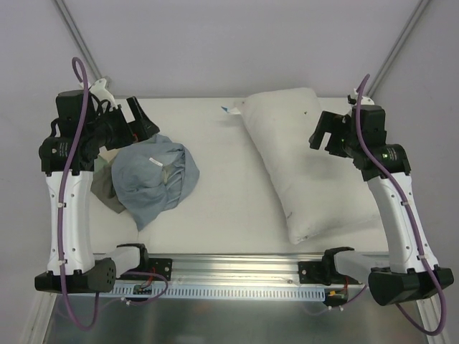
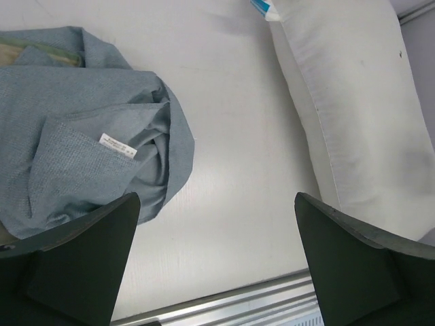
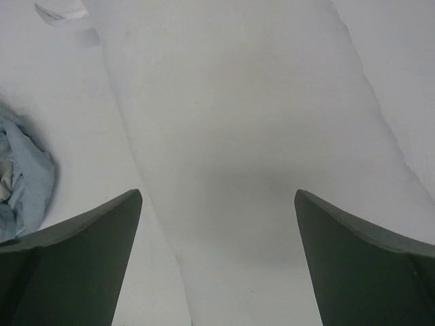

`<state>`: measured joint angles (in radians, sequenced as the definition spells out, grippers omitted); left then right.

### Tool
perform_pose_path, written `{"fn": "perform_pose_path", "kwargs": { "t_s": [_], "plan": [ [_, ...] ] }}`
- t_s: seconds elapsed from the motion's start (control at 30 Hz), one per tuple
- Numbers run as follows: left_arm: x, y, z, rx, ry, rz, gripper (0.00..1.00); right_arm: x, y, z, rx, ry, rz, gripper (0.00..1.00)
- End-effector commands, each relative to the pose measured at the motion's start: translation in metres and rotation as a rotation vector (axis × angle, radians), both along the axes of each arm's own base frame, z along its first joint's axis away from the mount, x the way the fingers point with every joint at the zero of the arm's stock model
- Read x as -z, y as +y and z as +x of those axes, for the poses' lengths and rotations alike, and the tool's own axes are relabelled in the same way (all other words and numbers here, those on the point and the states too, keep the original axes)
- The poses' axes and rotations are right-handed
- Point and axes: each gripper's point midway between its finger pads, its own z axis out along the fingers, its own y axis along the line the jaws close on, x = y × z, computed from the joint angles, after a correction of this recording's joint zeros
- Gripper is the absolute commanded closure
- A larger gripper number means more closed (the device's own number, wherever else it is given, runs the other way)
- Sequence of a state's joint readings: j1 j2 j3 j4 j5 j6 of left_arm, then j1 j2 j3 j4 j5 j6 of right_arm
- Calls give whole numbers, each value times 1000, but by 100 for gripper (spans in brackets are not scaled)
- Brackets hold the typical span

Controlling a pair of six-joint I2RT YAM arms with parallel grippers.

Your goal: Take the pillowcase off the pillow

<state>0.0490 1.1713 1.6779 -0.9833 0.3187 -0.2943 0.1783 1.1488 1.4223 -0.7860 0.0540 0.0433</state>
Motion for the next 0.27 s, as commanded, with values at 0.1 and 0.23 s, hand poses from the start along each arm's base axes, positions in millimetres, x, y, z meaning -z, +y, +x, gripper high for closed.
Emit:
{"fn": "perform_pose_path", "kwargs": {
  "t_s": [0.1, 0.23],
  "plan": [
    [-2, -21, -1, 99, -46, -49, 1, -8, -20, -15, 52, -57, -66, 0],
    [-1, -22, -1, 105, -51, -51, 1, -6, -27, -21, 78, -54, -87, 1]
  ]
}}
